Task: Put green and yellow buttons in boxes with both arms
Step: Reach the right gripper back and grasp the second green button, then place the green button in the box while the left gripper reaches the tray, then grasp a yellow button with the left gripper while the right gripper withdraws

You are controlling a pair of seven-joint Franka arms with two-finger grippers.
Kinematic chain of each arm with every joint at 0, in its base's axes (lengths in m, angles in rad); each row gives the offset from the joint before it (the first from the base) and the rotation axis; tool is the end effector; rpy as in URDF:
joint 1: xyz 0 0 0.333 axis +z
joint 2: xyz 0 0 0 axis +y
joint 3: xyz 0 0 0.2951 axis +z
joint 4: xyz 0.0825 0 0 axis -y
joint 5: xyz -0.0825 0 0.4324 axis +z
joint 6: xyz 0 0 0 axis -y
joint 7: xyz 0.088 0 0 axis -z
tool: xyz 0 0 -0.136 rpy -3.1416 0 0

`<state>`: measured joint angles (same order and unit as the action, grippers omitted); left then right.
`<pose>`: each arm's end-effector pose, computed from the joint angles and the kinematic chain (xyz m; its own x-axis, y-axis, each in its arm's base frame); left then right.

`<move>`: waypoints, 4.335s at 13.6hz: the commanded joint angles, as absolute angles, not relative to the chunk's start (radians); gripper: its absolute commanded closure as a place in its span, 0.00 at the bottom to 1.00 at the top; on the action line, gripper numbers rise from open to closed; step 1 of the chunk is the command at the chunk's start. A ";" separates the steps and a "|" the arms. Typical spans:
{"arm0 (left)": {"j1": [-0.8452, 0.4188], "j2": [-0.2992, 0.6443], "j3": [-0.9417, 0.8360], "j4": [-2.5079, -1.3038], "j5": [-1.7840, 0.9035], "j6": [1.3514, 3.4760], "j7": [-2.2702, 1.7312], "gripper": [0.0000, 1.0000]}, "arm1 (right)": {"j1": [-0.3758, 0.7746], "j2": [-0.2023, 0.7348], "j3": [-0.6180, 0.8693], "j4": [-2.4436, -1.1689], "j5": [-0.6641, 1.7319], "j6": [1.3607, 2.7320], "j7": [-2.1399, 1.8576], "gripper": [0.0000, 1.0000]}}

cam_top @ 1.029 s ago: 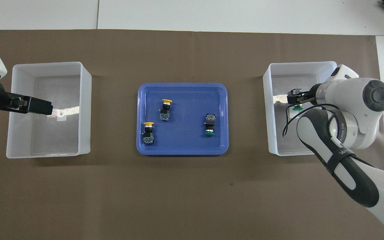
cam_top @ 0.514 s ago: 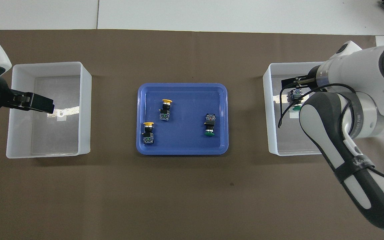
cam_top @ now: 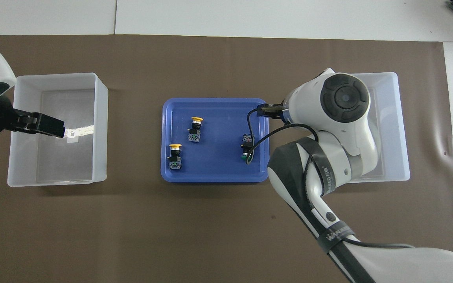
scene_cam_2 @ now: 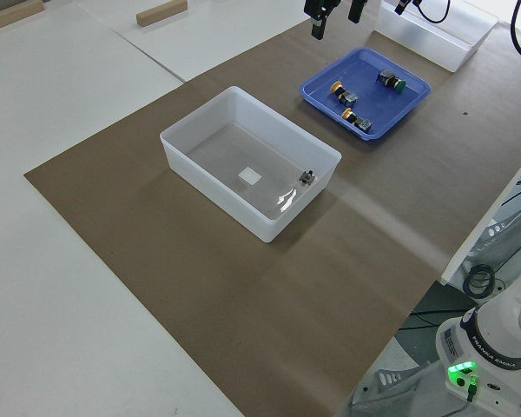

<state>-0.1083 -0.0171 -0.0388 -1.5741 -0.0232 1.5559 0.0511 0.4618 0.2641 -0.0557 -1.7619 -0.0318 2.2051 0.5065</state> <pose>0.5896 -0.0907 0.5819 0.9804 -0.1972 0.0000 -0.1972 -0.9801 0.0226 0.6359 0.2734 0.3625 0.9807 -0.0836 0.1765 -0.0761 -0.9959 -0.0487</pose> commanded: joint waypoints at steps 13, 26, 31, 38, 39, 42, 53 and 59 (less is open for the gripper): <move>-0.097 -0.044 -0.046 -1.601 -0.009 1.549 0.041 0.00 | 0.598 0.364 -0.057 -1.970 -0.052 2.436 0.610 0.51; -0.107 -0.044 -0.049 -1.601 -0.009 1.566 0.037 0.00 | 0.349 0.206 -0.069 -1.809 -0.052 2.215 0.328 1.00; -0.158 -0.055 -0.054 -1.675 -0.009 1.713 0.029 0.00 | 0.146 0.172 -0.067 -1.853 -0.038 2.183 -0.048 1.00; -0.333 0.050 -0.054 -1.867 -0.009 2.061 -0.116 0.00 | 0.052 0.097 -0.067 -2.162 0.090 2.325 -0.236 1.00; -0.354 0.084 -0.054 -1.868 -0.009 2.112 -0.145 0.00 | 0.057 0.097 -0.067 -2.195 0.097 2.362 -0.235 0.97; -0.389 0.148 -0.055 -1.905 -0.009 2.256 -0.153 0.00 | 0.066 0.101 -0.066 -2.207 0.127 2.376 -0.230 0.83; -0.492 0.403 -0.054 -1.905 -0.008 2.536 -0.275 0.11 | 0.092 0.100 -0.064 -2.047 0.088 2.334 -0.040 0.00; -0.494 0.359 -0.051 -1.922 -0.008 2.508 -0.360 1.00 | 0.075 0.035 -0.071 -1.787 0.008 1.929 0.012 0.00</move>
